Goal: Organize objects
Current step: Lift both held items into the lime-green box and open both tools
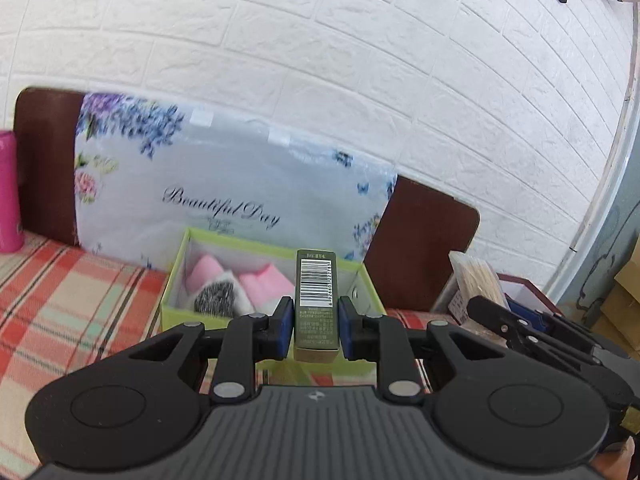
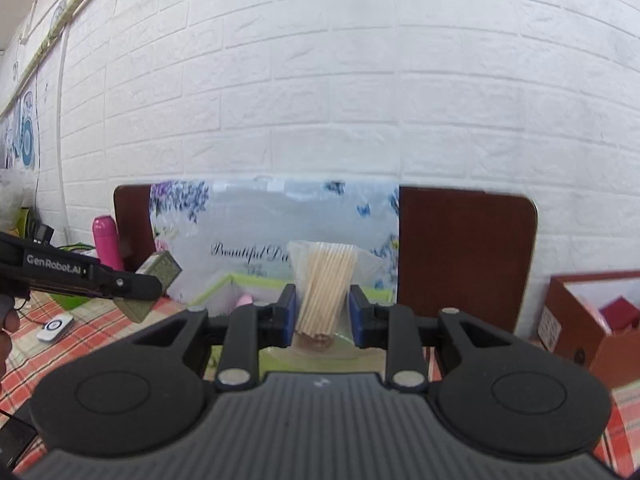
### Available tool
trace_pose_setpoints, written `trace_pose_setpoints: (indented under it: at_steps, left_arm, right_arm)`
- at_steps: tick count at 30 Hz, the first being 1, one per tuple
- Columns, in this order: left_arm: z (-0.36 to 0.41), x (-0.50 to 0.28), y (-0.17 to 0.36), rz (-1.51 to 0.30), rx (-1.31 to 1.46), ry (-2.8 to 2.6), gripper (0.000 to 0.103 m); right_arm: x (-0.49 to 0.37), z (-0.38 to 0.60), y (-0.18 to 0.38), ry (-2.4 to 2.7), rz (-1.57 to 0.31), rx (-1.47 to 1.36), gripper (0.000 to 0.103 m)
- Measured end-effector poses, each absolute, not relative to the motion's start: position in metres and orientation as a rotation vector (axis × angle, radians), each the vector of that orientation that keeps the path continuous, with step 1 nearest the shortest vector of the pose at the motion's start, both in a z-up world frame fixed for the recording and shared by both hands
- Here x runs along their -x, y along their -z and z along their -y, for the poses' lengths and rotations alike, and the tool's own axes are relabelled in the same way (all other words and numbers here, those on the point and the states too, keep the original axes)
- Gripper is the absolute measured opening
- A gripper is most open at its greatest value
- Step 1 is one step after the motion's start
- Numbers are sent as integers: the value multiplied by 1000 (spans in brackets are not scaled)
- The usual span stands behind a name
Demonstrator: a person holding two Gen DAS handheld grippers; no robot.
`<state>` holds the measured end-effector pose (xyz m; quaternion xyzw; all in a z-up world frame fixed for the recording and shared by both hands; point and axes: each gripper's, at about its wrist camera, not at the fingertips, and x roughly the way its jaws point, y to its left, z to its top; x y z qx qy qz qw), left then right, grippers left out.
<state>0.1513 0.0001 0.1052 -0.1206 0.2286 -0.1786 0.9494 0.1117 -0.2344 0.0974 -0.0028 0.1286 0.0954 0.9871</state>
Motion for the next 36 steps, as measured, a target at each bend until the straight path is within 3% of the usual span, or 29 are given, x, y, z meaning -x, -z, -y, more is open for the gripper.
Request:
trace_pose_setpoints:
  at_steps: [7, 19, 20, 21, 22, 23, 24, 26, 36]
  left_arm:
    - [16, -213, -105, -489, 234, 320, 24]
    - [21, -314, -52, -579, 230, 191, 24]
    - [20, -319, -47, -578, 234, 181, 28]
    - [19, -324, -42, -590, 236, 178, 50]
    - [18, -328, -38, -610, 238, 169, 78]
    - [18, -330, -35, -621, 241, 149, 84]
    - [16, -329, -32, -614, 245, 131, 85]
    - [13, -328, -29, -598, 239, 132, 85]
    - [18, -296, -50, -591, 149, 103, 85]
  right_arm:
    - [-171, 226, -91, -191, -289, 32, 26]
    - [-279, 223, -19, -177, -399, 53, 27]
    - [-287, 221, -13, -181, -426, 57, 31]
    - [-293, 219, -7, -189, -458, 65, 45]
    - [-297, 218, -2, -188, -474, 72, 55]
    - [-295, 217, 1, -179, -461, 76, 72]
    - [-292, 217, 4, -170, -440, 82, 88]
    - [-289, 217, 8, -163, -428, 94, 100]
    - [-260, 224, -19, -171, -446, 39, 103]
